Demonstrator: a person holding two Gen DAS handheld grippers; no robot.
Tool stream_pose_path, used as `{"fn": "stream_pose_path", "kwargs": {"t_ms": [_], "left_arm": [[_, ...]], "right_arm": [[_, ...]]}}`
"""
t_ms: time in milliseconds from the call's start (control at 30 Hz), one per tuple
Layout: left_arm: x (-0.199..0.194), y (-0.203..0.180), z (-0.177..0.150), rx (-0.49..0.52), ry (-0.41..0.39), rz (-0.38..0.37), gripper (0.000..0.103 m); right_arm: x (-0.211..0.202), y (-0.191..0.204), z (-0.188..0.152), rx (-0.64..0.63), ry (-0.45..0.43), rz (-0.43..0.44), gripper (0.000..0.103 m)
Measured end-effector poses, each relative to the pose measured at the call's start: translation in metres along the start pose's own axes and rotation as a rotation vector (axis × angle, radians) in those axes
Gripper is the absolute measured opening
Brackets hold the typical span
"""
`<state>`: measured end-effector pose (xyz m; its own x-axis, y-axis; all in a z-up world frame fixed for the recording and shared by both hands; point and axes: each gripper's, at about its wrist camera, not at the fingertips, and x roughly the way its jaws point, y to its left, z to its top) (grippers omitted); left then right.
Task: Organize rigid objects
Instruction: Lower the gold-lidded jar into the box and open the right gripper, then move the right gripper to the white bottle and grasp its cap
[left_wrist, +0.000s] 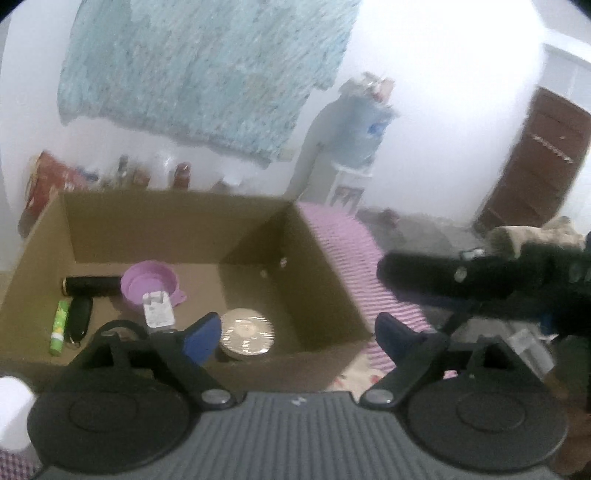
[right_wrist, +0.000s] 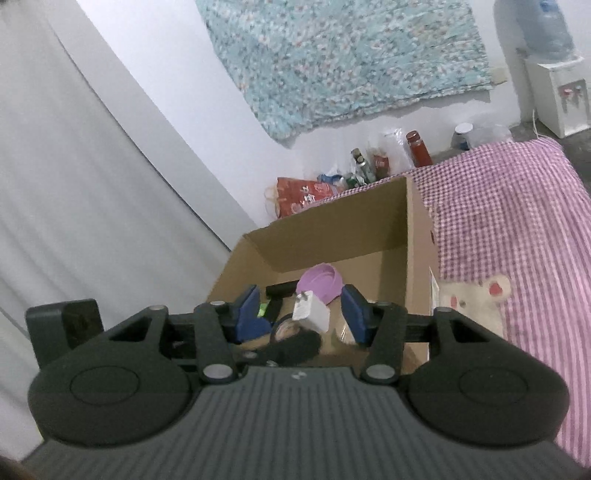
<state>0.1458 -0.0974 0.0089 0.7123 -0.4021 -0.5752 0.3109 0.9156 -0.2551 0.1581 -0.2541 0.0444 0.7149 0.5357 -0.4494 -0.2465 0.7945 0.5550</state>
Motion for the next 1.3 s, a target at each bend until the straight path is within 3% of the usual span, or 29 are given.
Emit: {"fn": "stream_pose_path", "kwargs": {"t_ms": [100,167,267,367,500,633,733,900,1067,1300], "left_arm": [[-0.025,-0.014,-0.012,0.040,-0.033,-0.014,0.099],[-0.040,-0.021,-0.025,0.057,-0.039,-0.003,0.100],[-0.055,-0.025,-0.047,0.068,-0.036,0.036,0.100],[-0.066,-0.026,-0.072,0.084,-0.026,0.084,0.103],[-0.073,-0.021,-0.098,0.090,0.029,0.084,0.103],[-0.081,-0.014,-0.116,0.079,0.039,0.086,0.103],[-0.088,-0.008,-0.122,0.082,0.027,0.096,0.103],[-0.108,0.006,-0.123,0.069,-0.049,0.120,0.103],[-0.121,0.034,-0.122,0.016,-0.123,0.142,0.103],[-0.112,0.067,-0.113,0.009,-0.142,0.281,0.103]], "right_arm": [[-0.029,0.002,-0.023,0.025,-0.039,0.001,0.063],[-0.045,0.003,-0.041,0.046,-0.059,-0.014,0.078],[-0.061,0.005,-0.071,0.062,-0.073,-0.056,0.086],[-0.066,0.008,-0.098,0.067,-0.058,-0.115,0.093],[-0.063,0.019,-0.121,0.030,-0.016,-0.248,0.095],[-0.059,0.045,-0.131,-0.091,-0.017,-0.391,0.102],[-0.057,0.069,-0.136,-0.187,-0.026,-0.423,0.102],[-0.050,0.091,-0.129,-0.220,-0.039,-0.361,0.102],[-0.043,0.104,-0.125,-0.165,-0.043,-0.197,0.102],[0.006,0.134,-0.120,-0.156,0.034,-0.066,0.096]]}}
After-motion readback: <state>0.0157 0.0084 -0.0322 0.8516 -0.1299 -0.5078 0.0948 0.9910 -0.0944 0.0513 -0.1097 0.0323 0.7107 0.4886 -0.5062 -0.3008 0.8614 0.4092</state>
